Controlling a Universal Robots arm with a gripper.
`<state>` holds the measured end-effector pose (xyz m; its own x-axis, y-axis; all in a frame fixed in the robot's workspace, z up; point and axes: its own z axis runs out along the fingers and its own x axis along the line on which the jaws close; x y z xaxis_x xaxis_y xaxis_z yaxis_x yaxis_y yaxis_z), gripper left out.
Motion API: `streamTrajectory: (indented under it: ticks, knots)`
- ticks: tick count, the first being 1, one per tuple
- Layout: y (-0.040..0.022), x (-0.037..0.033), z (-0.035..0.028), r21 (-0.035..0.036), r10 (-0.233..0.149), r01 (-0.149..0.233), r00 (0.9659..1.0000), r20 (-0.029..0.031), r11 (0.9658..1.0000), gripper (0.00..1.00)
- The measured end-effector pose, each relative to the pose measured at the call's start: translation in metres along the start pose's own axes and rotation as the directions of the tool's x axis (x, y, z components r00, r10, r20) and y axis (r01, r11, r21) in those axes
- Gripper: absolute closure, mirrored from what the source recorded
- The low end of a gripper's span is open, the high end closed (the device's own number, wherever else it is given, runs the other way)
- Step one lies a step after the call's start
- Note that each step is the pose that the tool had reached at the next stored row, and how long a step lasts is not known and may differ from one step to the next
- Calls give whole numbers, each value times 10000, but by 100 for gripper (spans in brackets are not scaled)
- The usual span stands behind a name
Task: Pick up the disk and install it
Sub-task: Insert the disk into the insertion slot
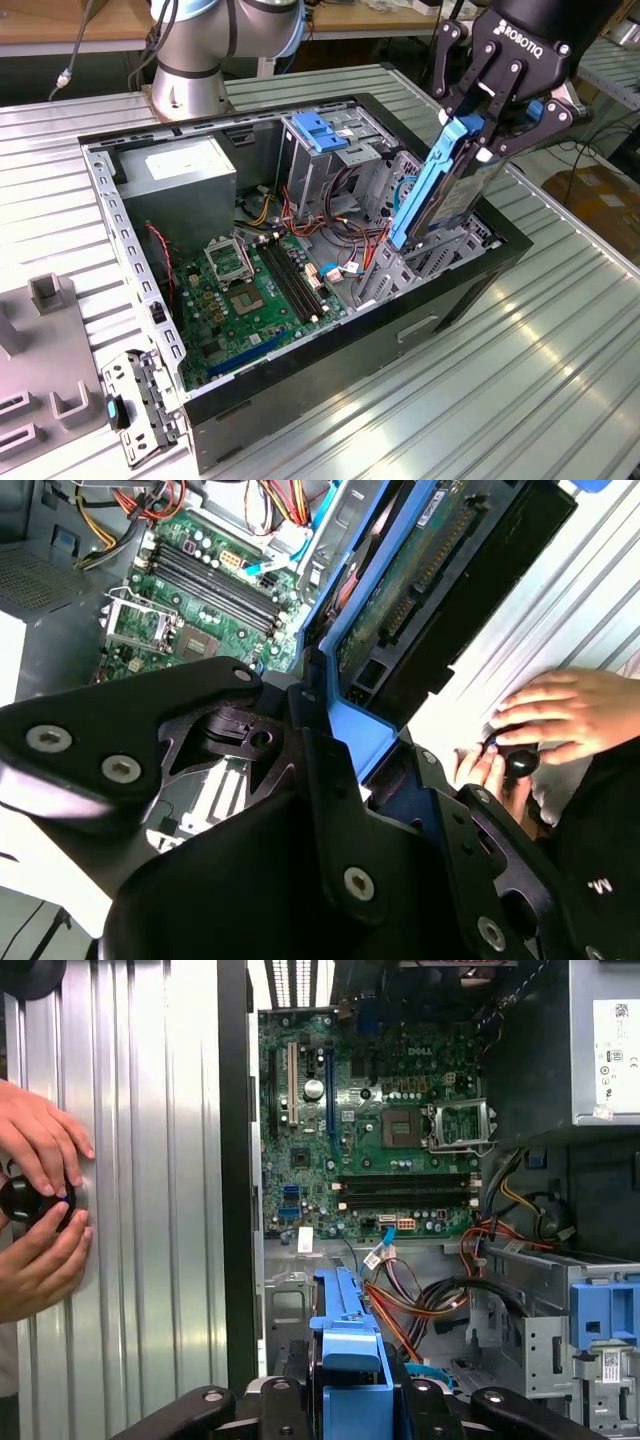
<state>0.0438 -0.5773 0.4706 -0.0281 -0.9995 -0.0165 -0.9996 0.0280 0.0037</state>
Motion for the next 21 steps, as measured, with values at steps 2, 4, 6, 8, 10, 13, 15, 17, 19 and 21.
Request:
streamTrajectory:
  ticks: [2, 4, 6, 8, 10, 13, 15, 17, 19, 21]
  knots:
    - [-13, -1, 14, -1, -63, 63, 10000, -1, 10000, 63]
    - [-37, -8, 31, -3, -165, 165, 9999, 0, 9999, 63]
    - [-89, -32, 45, -4, -232, 232, 9997, 1, 9997, 63]
    - [-105, -40, 49, -4, -237, 237, 9997, 2, 9997, 63]
    - [-114, -41, 50, -4, -236, 236, 9997, -2, 9997, 63]
    - [-123, -42, 65, -4, -237, 237, 9997, -1, 9997, 63]
    - [-123, -42, 66, -4, -237, 237, 9997, -1, 9997, 63]
    - [-123, -42, 66, -4, -237, 237, 9997, -1, 9997, 63]
    - [-123, -42, 66, -4, -237, 237, 9997, 0, 9997, 63]
    - [-124, -50, 67, -4, -237, 237, 9997, 0, 9997, 63]
